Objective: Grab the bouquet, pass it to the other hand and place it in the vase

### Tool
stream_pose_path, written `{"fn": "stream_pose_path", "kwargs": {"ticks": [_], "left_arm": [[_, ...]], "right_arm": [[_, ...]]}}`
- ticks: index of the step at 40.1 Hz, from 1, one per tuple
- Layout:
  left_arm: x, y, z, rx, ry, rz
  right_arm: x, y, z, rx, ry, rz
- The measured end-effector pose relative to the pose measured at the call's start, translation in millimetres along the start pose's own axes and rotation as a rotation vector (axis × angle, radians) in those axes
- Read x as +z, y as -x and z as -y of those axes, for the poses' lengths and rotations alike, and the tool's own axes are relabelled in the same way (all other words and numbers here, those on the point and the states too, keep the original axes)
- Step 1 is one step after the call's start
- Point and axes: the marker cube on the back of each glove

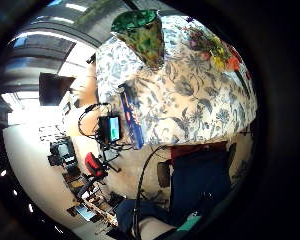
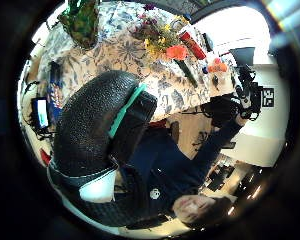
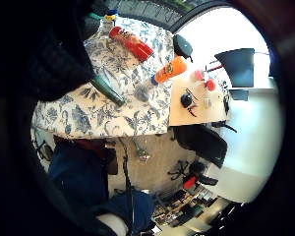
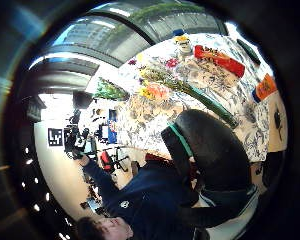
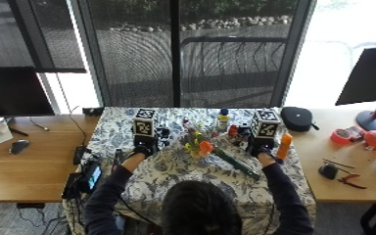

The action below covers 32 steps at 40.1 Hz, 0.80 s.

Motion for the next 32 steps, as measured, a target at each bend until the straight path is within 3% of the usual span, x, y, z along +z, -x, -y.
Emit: {"fn": "stream_pose_path", "kwargs": {"ticks": [12, 23, 32], "left_arm": [[-9.3, -5.9, -19.0, 0.001, -0.012, 0.007], [7.3, 3.3, -10.5, 0.000, -0.008, -0.043], [9.6, -14.6, -20.1, 0.048, -0.028, -0.054]], "right_arm": [[9.4, -4.6, 21.7, -0.023, -0.041, 0.021], [-13.2, 25.1, 0.7, -0.048, -0.009, -0.013], [-27.4, 18.3, 7.9, 0.021, 0.004, 0.009]]}}
